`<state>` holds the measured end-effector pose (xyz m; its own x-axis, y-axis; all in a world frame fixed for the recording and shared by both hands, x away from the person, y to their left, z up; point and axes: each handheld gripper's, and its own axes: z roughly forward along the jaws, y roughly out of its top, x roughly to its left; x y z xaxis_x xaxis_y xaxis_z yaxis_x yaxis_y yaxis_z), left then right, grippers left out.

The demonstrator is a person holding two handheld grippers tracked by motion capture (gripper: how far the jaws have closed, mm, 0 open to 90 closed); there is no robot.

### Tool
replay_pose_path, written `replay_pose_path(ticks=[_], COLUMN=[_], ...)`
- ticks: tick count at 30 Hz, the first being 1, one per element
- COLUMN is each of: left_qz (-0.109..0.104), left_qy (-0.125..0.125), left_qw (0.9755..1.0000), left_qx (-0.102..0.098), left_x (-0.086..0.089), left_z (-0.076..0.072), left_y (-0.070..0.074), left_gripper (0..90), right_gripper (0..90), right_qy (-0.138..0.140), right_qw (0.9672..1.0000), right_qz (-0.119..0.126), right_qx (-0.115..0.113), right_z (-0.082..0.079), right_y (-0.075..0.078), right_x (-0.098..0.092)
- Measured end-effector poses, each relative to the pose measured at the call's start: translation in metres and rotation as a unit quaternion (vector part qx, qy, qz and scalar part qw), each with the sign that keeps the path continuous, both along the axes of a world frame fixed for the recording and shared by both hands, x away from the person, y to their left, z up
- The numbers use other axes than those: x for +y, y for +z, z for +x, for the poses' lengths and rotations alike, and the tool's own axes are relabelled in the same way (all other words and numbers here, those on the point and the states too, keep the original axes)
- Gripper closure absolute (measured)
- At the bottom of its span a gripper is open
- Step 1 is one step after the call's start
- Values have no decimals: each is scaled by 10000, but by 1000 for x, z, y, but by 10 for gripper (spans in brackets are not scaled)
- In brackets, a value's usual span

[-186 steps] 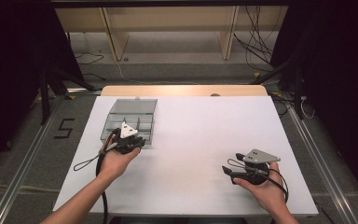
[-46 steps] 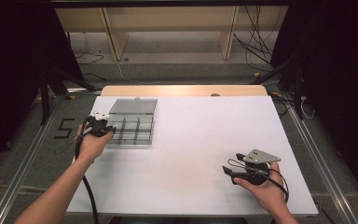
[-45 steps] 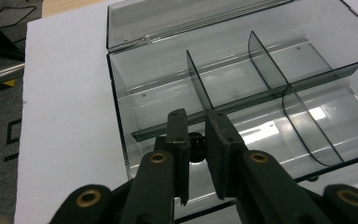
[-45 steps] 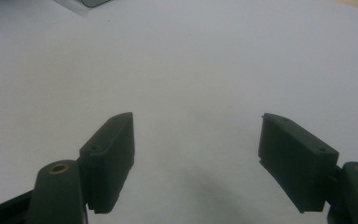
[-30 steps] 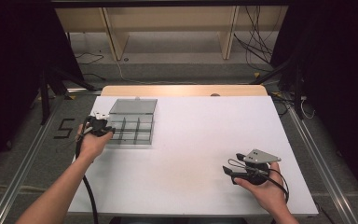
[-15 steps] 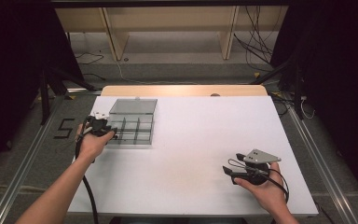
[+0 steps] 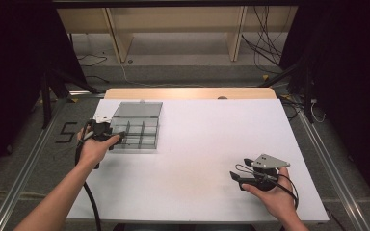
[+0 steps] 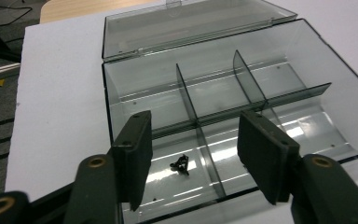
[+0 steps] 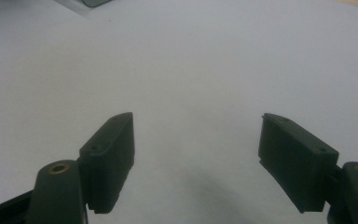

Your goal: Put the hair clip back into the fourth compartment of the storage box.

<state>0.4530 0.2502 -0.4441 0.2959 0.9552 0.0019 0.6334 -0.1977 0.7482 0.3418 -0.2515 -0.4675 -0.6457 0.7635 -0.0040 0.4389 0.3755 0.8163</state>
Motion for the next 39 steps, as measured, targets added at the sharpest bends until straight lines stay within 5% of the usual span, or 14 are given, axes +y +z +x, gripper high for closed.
replay_pose_path(ticks=[9,22,39], left_qz=[-157,-256,-418], left_qy=[-547,-1163,-1580], left_qw=[9983,9925,9856], left_qx=[-108,-284,-433], left_x=[-10,-27,-42], left_z=[-10,-26,-61], left_y=[4,5,-5], left_gripper=[339,303,273], right_gripper=[276,276,274], right_qy=[3,1,13], right_qw=[10000,10000,10000], right_qz=[-5,-12,6], right_qx=[-4,9,42], right_z=[0,0,0], right_y=[0,0,-1], right_x=[0,0,1])
